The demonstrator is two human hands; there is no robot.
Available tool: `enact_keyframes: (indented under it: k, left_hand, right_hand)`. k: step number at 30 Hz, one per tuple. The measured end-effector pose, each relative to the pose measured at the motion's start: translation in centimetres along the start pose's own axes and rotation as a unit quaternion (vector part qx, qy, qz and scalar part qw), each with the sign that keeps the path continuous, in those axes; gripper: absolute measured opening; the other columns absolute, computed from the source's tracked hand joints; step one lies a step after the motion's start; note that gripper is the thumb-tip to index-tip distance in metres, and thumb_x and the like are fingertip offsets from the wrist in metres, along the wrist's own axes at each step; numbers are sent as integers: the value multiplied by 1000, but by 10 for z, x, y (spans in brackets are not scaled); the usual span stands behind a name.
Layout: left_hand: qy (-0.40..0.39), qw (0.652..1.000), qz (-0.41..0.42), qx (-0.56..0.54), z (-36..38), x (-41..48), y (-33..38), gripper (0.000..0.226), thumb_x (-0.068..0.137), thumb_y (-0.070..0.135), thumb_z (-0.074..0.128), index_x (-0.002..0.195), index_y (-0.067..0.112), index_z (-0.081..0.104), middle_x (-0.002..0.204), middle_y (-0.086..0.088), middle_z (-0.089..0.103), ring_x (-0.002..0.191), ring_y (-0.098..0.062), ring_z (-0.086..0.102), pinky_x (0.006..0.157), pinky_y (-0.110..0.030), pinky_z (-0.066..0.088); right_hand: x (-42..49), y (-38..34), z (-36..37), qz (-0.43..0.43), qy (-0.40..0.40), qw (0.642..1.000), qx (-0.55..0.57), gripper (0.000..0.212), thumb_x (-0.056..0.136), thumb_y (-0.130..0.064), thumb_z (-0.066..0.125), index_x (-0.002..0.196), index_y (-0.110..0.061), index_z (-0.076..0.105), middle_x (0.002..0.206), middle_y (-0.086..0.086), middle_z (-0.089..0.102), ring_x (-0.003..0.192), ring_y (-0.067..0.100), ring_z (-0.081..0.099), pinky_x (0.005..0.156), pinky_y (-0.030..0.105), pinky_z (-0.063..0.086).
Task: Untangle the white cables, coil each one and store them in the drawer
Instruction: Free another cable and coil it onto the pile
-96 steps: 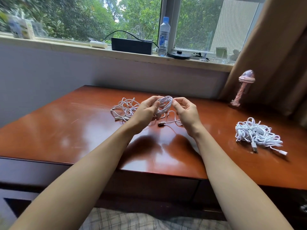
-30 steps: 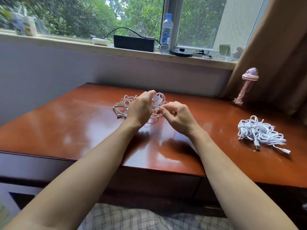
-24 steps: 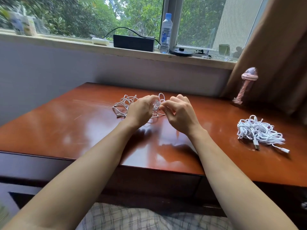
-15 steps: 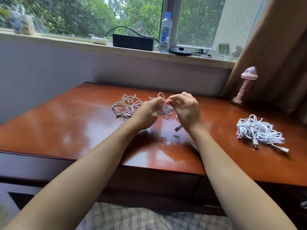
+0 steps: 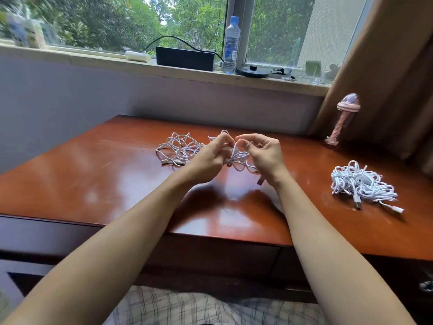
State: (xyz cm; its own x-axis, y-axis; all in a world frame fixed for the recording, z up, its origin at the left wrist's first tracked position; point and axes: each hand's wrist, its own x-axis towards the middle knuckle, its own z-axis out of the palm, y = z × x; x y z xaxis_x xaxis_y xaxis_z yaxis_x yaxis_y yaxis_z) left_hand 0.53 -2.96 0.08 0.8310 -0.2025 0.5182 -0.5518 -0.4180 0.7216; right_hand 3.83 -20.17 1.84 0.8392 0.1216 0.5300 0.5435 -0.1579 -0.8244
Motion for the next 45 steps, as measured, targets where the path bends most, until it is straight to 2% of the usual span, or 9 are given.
enact_keyframes:
  k: [8,11,14,20,23,30,36,40,45]
  left_hand:
    - [34,992,-18,-122,6,2,10,17,106,-1,36,110,13,45,89,-12,53,74,-14,51,71,-30,47]
    - [57,986,-18,-154,6,2,12,22,105,1,37,107,20,47,97,-18,53,83,-24,51,77,-42,46]
    - [78,980,-28,-179,5,2,14,23,105,0,36,106,20,47,98,-18,54,82,-26,51,80,-46,46]
    - [132,974,-27,-185,4,5,13,18,105,-4,33,110,9,44,90,-17,57,69,-22,56,65,-27,50]
    - [177,972,-31,-152,4,8,13,18,102,-8,33,108,5,44,81,-10,52,59,-6,53,57,-21,48]
    - [250,965,-72,-9,3,13,0,13,96,7,45,100,16,52,78,1,59,69,-15,57,68,-33,49]
    - [262,956,-69,111,-2,7,0,16,91,2,48,100,13,56,67,0,61,63,-23,60,57,-34,43]
    - [239,958,-66,146,-6,5,-4,19,85,2,51,101,11,54,75,-6,65,72,-33,61,61,-35,42]
    - [214,959,-75,169,-5,6,-8,19,86,0,55,100,11,53,87,-9,70,83,-35,66,70,-42,51]
  right_hand:
    - [4,7,1,59,-1,997,58,8,91,-8,73,87,-15,76,85,12,74,77,23,63,74,37,53]
    - [5,10,3,72,-6,996,56,12,93,-5,68,92,-12,78,85,5,77,76,17,66,73,32,55]
    - [1,8,5,72,-20,996,54,15,97,-7,65,104,1,75,60,-10,69,51,0,53,50,15,41]
    - [-3,12,11,29,-68,996,39,23,97,-11,66,108,8,74,55,-18,65,50,-7,54,56,7,39]
    - [-5,13,14,10,-94,996,3,22,98,-13,65,109,4,75,63,-23,68,59,-10,56,64,6,40]
    - [-11,13,20,-4,-141,989,-54,20,98,-18,67,109,-8,79,94,-12,75,84,-5,58,83,23,49]
    - [-14,9,26,-78,-158,966,-188,44,90,-42,57,77,-1,67,63,5,43,64,11,33,59,38,32]
    - [-12,13,24,-79,-162,961,-209,28,95,-29,63,86,-6,75,72,21,59,64,11,37,61,41,39]
    - [-11,14,20,-95,-145,959,-226,15,93,-19,67,88,-11,79,70,9,66,62,11,43,63,38,42]
